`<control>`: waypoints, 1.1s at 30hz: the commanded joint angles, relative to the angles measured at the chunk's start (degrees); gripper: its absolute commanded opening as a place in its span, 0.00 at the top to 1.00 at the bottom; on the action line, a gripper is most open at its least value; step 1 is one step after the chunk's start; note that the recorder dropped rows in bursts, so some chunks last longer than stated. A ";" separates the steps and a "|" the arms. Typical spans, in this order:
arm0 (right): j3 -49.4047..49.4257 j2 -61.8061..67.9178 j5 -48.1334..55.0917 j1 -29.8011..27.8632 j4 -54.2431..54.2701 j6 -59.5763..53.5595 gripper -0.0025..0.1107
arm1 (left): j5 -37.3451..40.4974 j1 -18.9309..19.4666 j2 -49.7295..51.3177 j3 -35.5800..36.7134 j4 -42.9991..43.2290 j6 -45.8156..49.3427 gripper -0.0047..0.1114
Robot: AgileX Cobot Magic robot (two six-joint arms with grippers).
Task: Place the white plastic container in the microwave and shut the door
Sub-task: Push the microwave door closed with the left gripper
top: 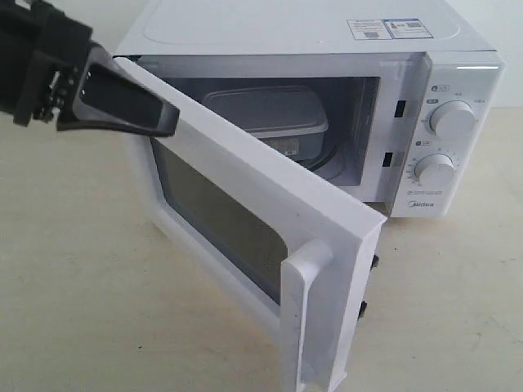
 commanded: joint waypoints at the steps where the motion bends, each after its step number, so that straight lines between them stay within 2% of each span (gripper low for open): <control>1: -0.07 -0.30 0.07 0.06 -0.51 -0.10 0.98 | 1.50 -0.22 -4.89 -2.21 -0.67 0.52 0.92; 5: -0.07 -0.30 -0.23 0.06 -0.51 -0.10 0.98 | 4.25 -0.22 -7.95 -2.21 7.21 -2.35 0.92; 7: -0.07 -0.30 -2.24 0.06 3.25 1.95 0.98 | 4.18 -0.22 -7.55 -1.83 11.44 -2.21 0.92; 8: -0.07 -0.30 -4.46 0.06 9.96 4.97 0.98 | 1.44 -0.22 -5.87 -1.55 11.04 0.32 0.92; 11: -0.07 -0.30 -8.01 0.06 18.60 5.09 0.98 | -1.31 -0.22 -0.04 -1.55 6.24 4.49 0.92; 18: -0.07 -0.30 -11.91 0.06 25.67 6.24 0.98 | -2.84 -0.36 12.57 -1.91 1.18 10.59 0.92; 28: -0.07 -0.30 -11.91 0.06 34.67 9.24 0.98 | -10.45 -4.91 17.34 -5.16 -2.85 14.15 0.92; 30: -0.07 -0.30 -12.86 0.06 39.58 9.39 0.98 | -10.75 -5.53 18.23 -6.78 -2.85 14.15 0.92; 33: -0.07 -0.30 -12.96 0.06 56.92 11.22 0.98 | -8.53 -5.42 18.75 -9.31 -2.85 13.30 0.92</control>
